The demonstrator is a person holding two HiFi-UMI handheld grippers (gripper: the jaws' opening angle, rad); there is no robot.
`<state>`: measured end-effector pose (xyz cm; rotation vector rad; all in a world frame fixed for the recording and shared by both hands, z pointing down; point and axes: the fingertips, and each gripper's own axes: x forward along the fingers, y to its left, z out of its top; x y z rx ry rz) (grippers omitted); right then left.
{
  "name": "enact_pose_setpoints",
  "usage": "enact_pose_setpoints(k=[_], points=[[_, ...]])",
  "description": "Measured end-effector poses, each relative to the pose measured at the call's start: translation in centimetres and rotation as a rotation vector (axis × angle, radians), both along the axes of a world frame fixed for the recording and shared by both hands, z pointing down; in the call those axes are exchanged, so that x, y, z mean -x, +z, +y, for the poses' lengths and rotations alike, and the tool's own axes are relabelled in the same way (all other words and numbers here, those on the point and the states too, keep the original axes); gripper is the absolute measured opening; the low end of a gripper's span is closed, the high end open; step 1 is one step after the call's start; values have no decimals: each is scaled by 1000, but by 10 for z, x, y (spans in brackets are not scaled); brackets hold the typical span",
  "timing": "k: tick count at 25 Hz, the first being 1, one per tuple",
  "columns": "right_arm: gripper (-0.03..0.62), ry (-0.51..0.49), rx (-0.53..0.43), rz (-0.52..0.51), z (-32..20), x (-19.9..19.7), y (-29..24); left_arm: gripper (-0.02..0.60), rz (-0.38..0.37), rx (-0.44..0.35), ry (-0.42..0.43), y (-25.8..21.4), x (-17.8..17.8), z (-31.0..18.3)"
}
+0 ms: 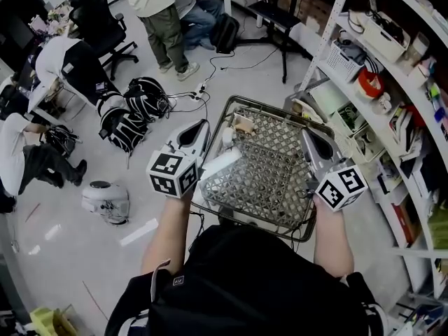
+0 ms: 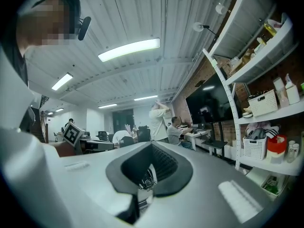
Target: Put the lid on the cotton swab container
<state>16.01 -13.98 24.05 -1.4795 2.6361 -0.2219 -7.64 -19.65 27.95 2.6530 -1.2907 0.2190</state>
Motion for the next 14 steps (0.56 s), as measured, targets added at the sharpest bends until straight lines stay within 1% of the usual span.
enact_pose_setpoints(k=[14], points=[[8,-11,15,-17,-3,5,3,15,-4,8,-19,6,12,-1]])
